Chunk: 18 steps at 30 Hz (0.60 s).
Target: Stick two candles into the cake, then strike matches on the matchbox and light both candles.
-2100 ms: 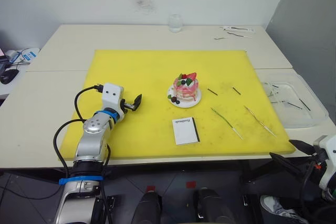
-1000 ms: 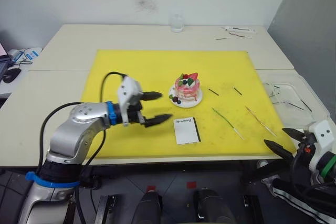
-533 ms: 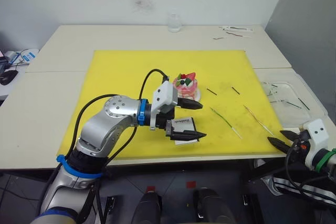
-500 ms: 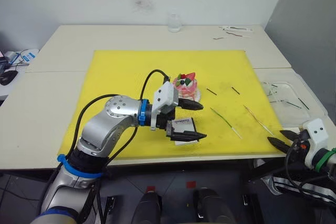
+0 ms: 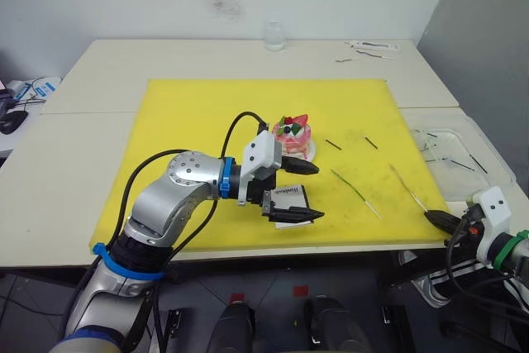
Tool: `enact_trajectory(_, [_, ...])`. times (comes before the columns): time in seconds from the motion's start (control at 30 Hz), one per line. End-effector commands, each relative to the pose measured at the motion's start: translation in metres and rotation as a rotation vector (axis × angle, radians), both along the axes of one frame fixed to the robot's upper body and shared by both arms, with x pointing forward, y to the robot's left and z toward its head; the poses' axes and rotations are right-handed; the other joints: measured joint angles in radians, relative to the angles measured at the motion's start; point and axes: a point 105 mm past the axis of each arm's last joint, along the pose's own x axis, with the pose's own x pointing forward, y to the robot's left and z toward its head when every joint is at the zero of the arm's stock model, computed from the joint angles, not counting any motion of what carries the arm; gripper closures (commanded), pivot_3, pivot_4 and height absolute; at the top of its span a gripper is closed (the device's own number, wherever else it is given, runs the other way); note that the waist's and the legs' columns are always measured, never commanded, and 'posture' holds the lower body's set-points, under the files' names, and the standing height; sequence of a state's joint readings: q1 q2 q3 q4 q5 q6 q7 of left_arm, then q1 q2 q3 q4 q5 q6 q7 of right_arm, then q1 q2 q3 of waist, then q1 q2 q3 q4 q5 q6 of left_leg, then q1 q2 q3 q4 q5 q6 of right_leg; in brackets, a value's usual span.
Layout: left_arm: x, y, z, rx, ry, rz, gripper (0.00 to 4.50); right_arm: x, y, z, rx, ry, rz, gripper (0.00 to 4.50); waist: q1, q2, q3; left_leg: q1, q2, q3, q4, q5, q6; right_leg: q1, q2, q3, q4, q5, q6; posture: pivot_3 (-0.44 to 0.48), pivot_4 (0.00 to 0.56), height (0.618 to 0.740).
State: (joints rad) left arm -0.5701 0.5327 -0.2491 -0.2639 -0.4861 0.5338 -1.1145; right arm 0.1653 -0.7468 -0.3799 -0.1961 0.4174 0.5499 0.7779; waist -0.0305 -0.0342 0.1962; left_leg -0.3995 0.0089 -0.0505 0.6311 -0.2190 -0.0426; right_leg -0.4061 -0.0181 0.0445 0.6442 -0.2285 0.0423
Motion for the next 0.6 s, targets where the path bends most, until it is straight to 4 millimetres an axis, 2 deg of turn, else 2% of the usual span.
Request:
enact_trajectory(0.03, [-0.002, -0.003, 0.003, -0.029, -0.025, 0.001, 0.0, 0.001, 0.004, 0.011, 0.02, -0.04, 0.031, 4.43, 0.0, 0.0, 0.0, 0.0, 0.0, 0.0, 0.0, 0.0, 0.0, 0.0, 0.0, 0.0, 0.0, 0.0, 0.0, 0.0, 0.15, 0.74])
enact_trajectory(0.1, [-0.002, -0.004, 0.003, -0.048, 0.0, 0.009, 0.0, 0.005, 0.011, 0.025, 0.04, -0.106, 0.038, 4.43, -0.001, 0.0, 0.0, 0.0, 0.0, 0.0, 0.0, 0.0, 0.0, 0.0, 0.0, 0.0, 0.0, 0.0, 0.0, 0.0, 0.15, 0.74])
enact_trajectory(0.2, [0.003, -0.01, 0.013, -0.16, 0.115, 0.056, 0.0, 0.019, 0.033, 0.065, 0.08, -0.306, 0.055, 4.43, -0.002, 0.0, 0.0, 0.0, 0.001, 0.0, 0.0, 0.0, 0.0, 0.0, 0.0, 0.0, 0.001, 0.0, 0.0, 0.0, 0.15, 0.74])
enact_trajectory(0.27, [0.01, -0.014, 0.022, -0.265, 0.232, 0.102, 0.0, 0.025, 0.055, 0.088, 0.101, -0.417, 0.086, 4.43, -0.002, 0.001, 0.0, 0.0, 0.001, 0.0, 0.001, 0.0, 0.0, 0.0, 0.0, 0.0, 0.001, 0.0, 0.001, 0.0, 0.15, 0.74])
enact_trajectory(0.4, [0.03, -0.022, 0.032, -0.423, 0.402, 0.189, 0.0, 0.032, 0.099, 0.121, 0.127, -0.566, 0.163, 4.43, 0.0, 0.001, 0.0, 0.0, 0.0, -0.002, 0.002, 0.0, 0.0, 0.0, 0.001, -0.001, 0.001, 0.001, 0.002, 0.0, 0.15, 0.74])
enact_trajectory(0.43, [0.035, -0.023, 0.034, -0.458, 0.43, 0.209, 0.39, 0.033, 0.106, 0.125, 0.122, -0.589, 0.176, 4.5, 0.0, 0.001, 0.0, 0.0, 0.0, -0.002, 0.002, 0.0, 0.0, 0.0, 0.001, -0.001, 0.001, 0.002, 0.004, 0.0, 0.15, 0.74])
enact_trajectory(0.47, [0.04, -0.024, 0.038, -0.495, 0.459, 0.225, 0.54, 0.034, 0.111, 0.129, 0.123, -0.608, 0.182, 4.5, 0.001, 0.001, 0.0, -0.001, 0.0, -0.002, 0.002, 0.0, 0.0, 0.0, 0.001, -0.001, 0.001, 0.003, 0.005, 0.0, 0.15, 0.74])
enact_trajectory(0.6, [0.055, -0.032, 0.048, -0.589, 0.559, 0.264, 1.76, 0.036, 0.131, 0.142, 0.126, -0.665, 0.209, 4.5, 0.003, 0.001, 0.0, -0.002, -0.001, -0.002, 0.001, 0.0, 0.0, 0.0, 0.0, -0.001, 0.0, 0.003, 0.006, 0.0, 0.15, 0.74])
